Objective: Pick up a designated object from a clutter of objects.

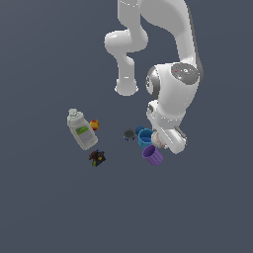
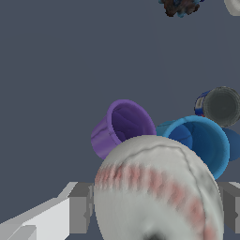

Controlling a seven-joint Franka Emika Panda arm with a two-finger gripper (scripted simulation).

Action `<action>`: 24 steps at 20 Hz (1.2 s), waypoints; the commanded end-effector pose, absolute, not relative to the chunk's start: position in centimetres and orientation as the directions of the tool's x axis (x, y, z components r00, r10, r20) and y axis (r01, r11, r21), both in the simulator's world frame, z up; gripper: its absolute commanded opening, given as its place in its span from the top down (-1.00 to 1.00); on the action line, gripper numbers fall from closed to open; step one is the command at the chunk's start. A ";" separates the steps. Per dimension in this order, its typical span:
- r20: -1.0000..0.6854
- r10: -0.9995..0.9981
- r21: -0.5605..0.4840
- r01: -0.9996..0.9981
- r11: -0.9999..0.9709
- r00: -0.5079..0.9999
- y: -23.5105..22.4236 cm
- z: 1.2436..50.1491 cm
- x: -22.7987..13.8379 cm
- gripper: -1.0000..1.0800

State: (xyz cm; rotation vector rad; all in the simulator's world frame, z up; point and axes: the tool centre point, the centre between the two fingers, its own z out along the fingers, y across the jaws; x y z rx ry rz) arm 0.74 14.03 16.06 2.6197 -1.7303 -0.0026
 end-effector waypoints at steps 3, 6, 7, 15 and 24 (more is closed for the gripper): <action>-0.001 -0.920 0.000 -0.920 -0.392 0.392 11.4 19.0 -1.3 1.00; -0.002 -0.920 0.000 -0.920 -0.392 0.392 9.7 20.9 -2.6 1.00; -0.002 -0.920 0.000 -0.920 -0.392 0.392 9.1 21.5 -3.1 1.00; -0.004 -0.920 -0.001 -0.920 -0.393 0.393 4.4 26.8 -6.8 1.00; -0.003 -0.920 -0.001 -0.920 -0.393 0.393 -0.8 32.6 -10.5 1.00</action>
